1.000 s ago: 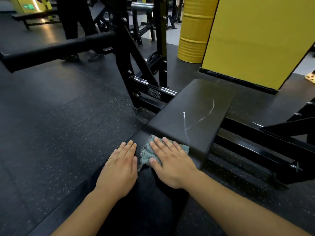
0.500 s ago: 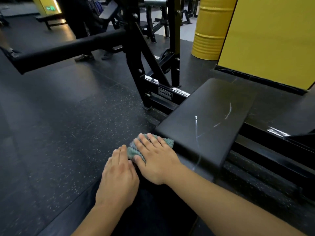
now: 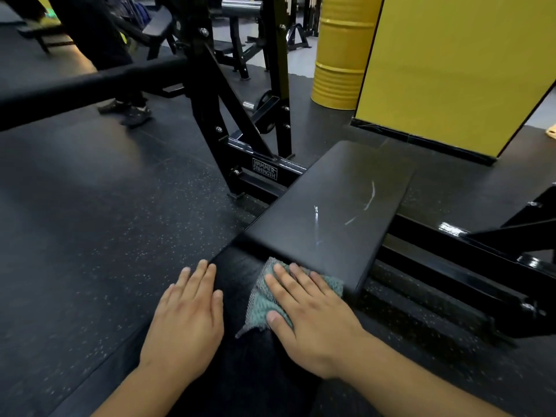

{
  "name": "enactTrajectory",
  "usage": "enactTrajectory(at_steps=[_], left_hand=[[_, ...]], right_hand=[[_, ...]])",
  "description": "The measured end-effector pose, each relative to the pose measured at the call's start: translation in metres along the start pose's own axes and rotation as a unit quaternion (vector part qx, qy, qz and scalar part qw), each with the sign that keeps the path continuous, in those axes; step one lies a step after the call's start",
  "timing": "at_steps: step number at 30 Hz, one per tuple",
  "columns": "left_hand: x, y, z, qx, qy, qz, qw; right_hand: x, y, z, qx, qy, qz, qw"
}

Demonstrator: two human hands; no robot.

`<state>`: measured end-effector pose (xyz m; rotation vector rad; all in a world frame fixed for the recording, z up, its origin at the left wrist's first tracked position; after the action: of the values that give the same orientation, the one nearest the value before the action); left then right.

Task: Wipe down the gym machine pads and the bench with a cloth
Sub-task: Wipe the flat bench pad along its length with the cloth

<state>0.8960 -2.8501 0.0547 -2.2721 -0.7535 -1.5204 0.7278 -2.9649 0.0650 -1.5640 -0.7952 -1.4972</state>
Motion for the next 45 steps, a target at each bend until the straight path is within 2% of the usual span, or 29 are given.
enactTrajectory(at_steps=[8, 13, 21, 25, 36, 41, 45], left_hand=[[0.001, 0.01, -0.003, 0.0, -0.018, 0.008, 1.0], [0.001, 0.01, 0.001, -0.009, -0.019, 0.001, 1.0], [0.001, 0.011, -0.003, -0.003, -0.028, 0.017, 0.999], [-0.003, 0.024, -0.012, -0.023, -0.024, 0.021, 0.999], [-0.016, 0.067, -0.033, -0.038, -0.035, 0.031, 0.998], [-0.017, 0.081, -0.035, -0.047, -0.037, 0.028, 0.998], [-0.021, 0.092, -0.043, -0.059, -0.042, 0.027, 0.997]], right_hand=[[0.012, 0.124, 0.029, 0.033, -0.013, -0.008, 0.999], [0.009, 0.087, 0.007, 0.029, 0.002, 0.002, 1.0], [-0.003, -0.018, -0.063, -0.048, -0.02, 0.04, 0.998], [0.001, -0.003, -0.063, -0.058, -0.013, 0.028, 0.998], [0.013, 0.124, -0.032, -0.037, -0.006, 0.0, 0.999], [0.012, 0.087, -0.041, -0.02, 0.004, -0.012, 1.0], [0.007, 0.031, -0.072, -0.041, 0.0, 0.01, 0.999]])
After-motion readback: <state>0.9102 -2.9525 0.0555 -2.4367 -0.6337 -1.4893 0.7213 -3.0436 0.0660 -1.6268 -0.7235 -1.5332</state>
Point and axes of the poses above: each hand's wrist, its own y-axis towards the middle knuckle, its own x-axis out of the back of the hand, z = x × y, the point moved 7 cm from there along y, towards the middle knuckle, and after that the axes turned 11 degrees about -y, right-handed, at the moved point
